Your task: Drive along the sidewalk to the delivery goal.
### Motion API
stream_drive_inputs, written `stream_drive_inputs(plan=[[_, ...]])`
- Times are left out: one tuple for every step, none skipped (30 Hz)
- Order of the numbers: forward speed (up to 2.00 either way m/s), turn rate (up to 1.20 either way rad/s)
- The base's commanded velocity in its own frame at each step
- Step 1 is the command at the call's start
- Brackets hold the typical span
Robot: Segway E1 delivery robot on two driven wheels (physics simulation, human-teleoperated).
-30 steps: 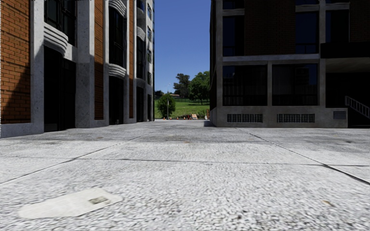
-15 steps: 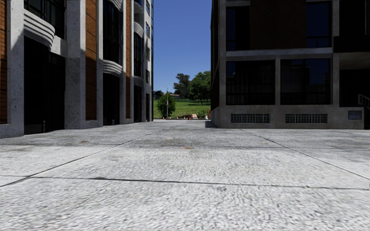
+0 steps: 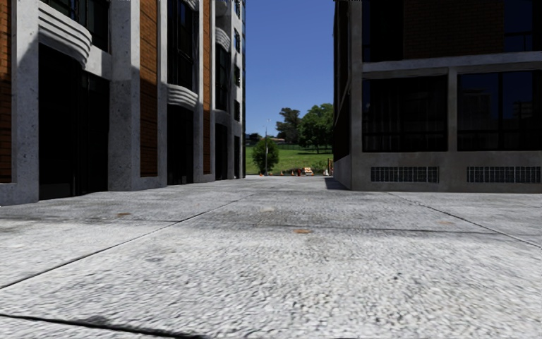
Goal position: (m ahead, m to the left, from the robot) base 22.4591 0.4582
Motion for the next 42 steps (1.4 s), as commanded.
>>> stream_drive_inputs(plan=[[2.0,0.32],[2.0,0.32],[2.0,0.32],[2.0,0.31],[2.0,0.16],[2.0,0.0],[2.0,0.0],[2.0,0.0],[2.0,0.0],[2.0,0.0],[2.0,0.0],[2.0,0.0],[2.0,0.0],[2.0,0.0],[2.0,0.0],[2.0,0.0],[2.0,0.0],[2.0,0.0],[2.0,0.0],[2.0,0.0],[2.0,0.0],[2.0,0.0],[2.0,0.0],[2.0,0.0],[2.0,0.0],[2.0,0.0],[2.0,0.0],[2.0,0.0],[2.0,0.0],[2.0,0.0],[2.0,0.0],[2.0,0.0],[2.0,0.0],[2.0,0.0],[2.0,0.0],[2.0,0.0],[2.0,0.0],[2.0,0.0],[2.0,0.0],[2.0,0.0],[2.0,0.0],[2.0,0.0]])
